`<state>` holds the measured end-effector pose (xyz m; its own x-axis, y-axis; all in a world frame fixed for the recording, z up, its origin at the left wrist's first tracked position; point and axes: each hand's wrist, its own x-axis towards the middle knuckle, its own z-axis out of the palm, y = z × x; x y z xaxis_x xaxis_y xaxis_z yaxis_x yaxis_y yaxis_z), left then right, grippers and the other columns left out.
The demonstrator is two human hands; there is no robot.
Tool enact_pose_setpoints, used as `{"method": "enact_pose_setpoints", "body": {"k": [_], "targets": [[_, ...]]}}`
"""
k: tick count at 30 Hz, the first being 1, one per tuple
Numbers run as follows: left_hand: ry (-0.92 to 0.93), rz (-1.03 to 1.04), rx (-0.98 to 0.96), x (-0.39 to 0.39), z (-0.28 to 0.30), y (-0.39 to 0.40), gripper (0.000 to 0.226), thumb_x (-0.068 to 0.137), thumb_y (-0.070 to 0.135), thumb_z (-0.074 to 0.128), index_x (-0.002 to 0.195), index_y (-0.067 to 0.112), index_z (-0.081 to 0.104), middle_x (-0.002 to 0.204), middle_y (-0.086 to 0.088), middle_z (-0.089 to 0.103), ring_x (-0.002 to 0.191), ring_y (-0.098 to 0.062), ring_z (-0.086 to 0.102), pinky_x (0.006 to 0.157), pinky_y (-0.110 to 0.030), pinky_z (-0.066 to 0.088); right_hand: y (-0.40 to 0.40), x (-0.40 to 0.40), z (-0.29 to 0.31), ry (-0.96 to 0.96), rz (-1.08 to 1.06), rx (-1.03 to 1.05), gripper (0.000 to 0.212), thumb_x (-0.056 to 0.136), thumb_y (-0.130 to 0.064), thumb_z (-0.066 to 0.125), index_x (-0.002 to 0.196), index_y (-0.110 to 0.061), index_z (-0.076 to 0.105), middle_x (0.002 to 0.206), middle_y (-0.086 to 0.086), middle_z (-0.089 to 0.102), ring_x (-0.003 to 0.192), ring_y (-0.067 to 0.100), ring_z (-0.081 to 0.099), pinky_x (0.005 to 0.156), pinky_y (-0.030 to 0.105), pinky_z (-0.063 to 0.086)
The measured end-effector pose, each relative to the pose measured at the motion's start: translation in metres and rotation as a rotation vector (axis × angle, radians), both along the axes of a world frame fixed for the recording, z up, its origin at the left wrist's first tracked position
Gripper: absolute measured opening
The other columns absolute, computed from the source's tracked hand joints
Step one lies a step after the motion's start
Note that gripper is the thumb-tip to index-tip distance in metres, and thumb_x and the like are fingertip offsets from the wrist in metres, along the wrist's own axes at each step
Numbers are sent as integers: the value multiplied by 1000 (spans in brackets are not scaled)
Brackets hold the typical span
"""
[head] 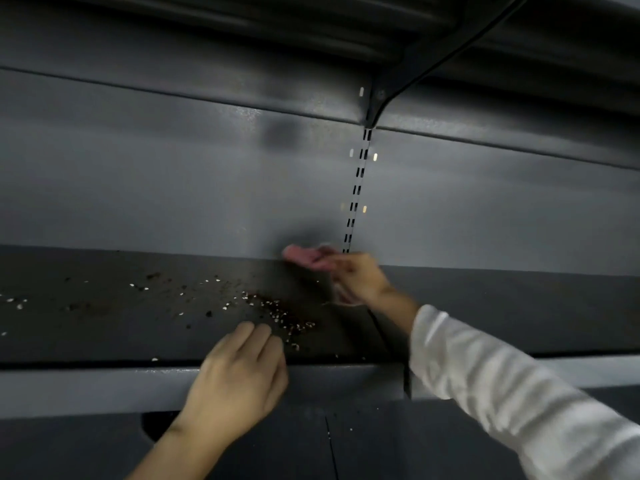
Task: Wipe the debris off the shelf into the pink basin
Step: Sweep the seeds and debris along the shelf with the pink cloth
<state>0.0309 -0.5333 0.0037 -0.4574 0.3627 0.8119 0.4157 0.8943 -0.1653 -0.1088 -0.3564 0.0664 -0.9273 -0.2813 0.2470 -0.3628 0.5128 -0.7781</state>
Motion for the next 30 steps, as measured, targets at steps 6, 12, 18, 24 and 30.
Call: {"method": "enact_pose_setpoints", "body": {"k": [6, 12, 18, 24, 30], "targets": [[18, 28, -4, -1, -3, -6, 27, 77, 14, 43, 51, 12, 47, 52, -5, 43, 51, -23, 43, 50, -32, 39, 199, -6, 0, -34, -582, 219, 47, 71, -63, 58, 104, -31, 69, 81, 3, 70, 77, 17, 65, 79, 35, 52], [55, 60, -11, -5, -4, -3, 24, 73, 16, 46, 50, 12, 48, 53, -5, 44, 62, -21, 31, 57, -32, 32, 229, -42, -27, 24, -623, 606, 25, 85, -4, 59, 109, -3, 66, 121, 19, 62, 113, 22, 56, 104, 28, 37], [54, 66, -14, -3, -4, -1, 25, 75, 14, 45, 50, 12, 48, 52, -6, 44, 63, -21, 31, 57, -32, 30, 52, -49, -23, 36, -56, 551, 36, 92, -6, 46, 127, -7, 53, 139, 11, 48, 131, 23, 41, 107, 15, 25], [35, 44, 23, -1, -2, -1, 27, 76, 13, 42, 50, 9, 49, 53, -7, 44, 63, -20, 30, 57, -33, 31, -36, -2, -25, 156, 189, 469, 28, 91, -18, 52, 116, -17, 63, 122, 12, 65, 111, 26, 60, 102, 27, 39], [10, 120, 61, 5, -1, -31, 31, 79, 13, 38, 52, 3, 51, 53, -11, 47, 63, -21, 28, 57, -33, 28, 29, -28, 1, 169, -75, 268, 26, 90, -22, 54, 111, -12, 66, 105, 7, 69, 99, 18, 62, 86, 26, 51]]}}
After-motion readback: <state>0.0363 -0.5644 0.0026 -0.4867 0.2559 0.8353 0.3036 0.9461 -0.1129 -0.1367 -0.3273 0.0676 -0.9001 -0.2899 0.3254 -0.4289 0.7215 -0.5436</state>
